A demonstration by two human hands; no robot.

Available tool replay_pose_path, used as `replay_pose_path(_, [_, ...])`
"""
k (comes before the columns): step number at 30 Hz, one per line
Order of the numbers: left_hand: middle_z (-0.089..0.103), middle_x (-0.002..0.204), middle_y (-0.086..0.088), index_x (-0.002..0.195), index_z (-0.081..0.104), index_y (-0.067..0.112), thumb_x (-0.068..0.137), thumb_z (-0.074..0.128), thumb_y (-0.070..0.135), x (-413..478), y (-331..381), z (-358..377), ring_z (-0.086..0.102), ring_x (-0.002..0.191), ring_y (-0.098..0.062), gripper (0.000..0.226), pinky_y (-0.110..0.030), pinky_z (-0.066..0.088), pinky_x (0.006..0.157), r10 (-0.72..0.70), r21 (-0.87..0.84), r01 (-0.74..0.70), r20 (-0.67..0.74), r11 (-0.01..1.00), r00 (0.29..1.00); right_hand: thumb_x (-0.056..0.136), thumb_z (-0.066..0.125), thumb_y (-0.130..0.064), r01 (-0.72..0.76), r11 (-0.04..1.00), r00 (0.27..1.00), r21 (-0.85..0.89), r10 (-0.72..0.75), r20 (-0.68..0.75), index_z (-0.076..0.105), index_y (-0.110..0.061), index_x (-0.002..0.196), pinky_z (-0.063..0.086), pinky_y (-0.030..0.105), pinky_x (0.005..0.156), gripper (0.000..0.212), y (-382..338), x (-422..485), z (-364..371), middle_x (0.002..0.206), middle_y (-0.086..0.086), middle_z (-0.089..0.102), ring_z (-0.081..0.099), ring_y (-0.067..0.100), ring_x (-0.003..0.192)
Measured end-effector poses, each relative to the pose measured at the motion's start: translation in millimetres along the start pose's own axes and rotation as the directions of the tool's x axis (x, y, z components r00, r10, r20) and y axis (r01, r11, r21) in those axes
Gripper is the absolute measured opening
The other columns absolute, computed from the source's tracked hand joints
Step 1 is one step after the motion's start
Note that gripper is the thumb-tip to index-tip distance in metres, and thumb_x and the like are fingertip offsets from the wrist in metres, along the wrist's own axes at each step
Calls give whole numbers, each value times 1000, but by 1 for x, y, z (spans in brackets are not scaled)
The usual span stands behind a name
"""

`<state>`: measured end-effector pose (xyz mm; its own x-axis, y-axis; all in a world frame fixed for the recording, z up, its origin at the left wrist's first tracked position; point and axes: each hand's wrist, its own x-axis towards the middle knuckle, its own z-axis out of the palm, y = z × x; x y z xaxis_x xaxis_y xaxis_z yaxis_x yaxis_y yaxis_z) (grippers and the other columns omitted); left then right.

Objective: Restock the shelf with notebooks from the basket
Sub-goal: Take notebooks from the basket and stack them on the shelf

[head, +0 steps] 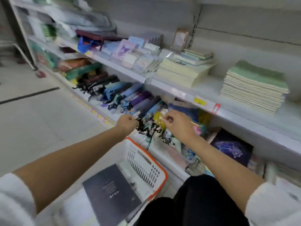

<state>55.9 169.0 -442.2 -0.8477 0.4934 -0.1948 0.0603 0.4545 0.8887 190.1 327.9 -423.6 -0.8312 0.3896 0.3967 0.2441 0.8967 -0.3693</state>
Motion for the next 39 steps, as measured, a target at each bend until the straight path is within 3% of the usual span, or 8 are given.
replay_pose_path(6, [42,54,-8,66,55,6,86,64,8,-14,-116,-51,35,45,-19,21,-20,25,44,-278,-50,274,-89,960,956,88,67,-19,-271,914,910,303,140,390,73,-8,86,50,30,76,13,-42,-36,106,89,3,72,64,16,83])
replay_pose_path(11, [40,59,-8,72,53,6,86,62,7,-29,-196,-62,32,46,-20,17,-22,26,45,-471,-113,461,-85,880,878,85,68,-23,-234,950,797,207,66,600,71,-13,89,45,25,75,11,-49,-61,165,90,-3,69,60,10,84])
replay_pose_path(14, [43,61,-9,68,49,7,86,57,5,-40,-242,-66,35,48,-19,20,-21,29,44,-549,-142,539,-34,830,835,87,66,-27,-187,982,668,33,102,737,68,-14,104,47,29,86,21,-38,-77,190,112,0,66,58,14,103])
replay_pose_path(17, [51,65,-10,67,53,6,87,57,6,-52,-279,-67,45,52,-17,21,-14,36,37,-667,-205,650,-17,731,745,89,64,-26,-226,974,546,-29,151,824,64,-10,114,45,28,83,30,-32,-89,207,132,6,57,56,24,116])
replay_pose_path(22, [58,82,-10,79,58,6,91,57,10,-67,-335,-66,58,65,-18,13,-25,47,60,-783,-236,764,20,600,621,89,66,-27,-332,940,357,-75,199,913,56,-2,128,42,32,97,48,-33,-99,238,135,10,54,52,27,123])
replay_pose_path(30, [64,103,-9,93,62,7,88,63,10,-73,-370,-32,61,88,-19,6,-27,46,73,-799,-345,789,152,509,582,94,57,-20,-420,906,396,-57,240,887,51,-7,135,39,32,102,44,-23,-119,283,142,10,49,48,25,128])
replay_pose_path(34, [58,118,-11,126,47,8,79,76,19,-63,-364,4,56,103,-25,57,-34,43,83,-781,-394,736,66,551,621,93,57,-16,-487,872,433,-50,291,853,55,-7,131,40,31,102,40,-13,-123,295,139,9,51,50,24,126])
replay_pose_path(39, [63,111,-16,110,59,-2,86,69,8,-50,-356,30,60,90,-27,28,-32,50,81,-777,-457,681,-35,572,629,93,54,-13,-514,856,471,-56,336,815,56,-9,128,42,30,95,36,-10,-132,297,138,9,52,51,25,123])
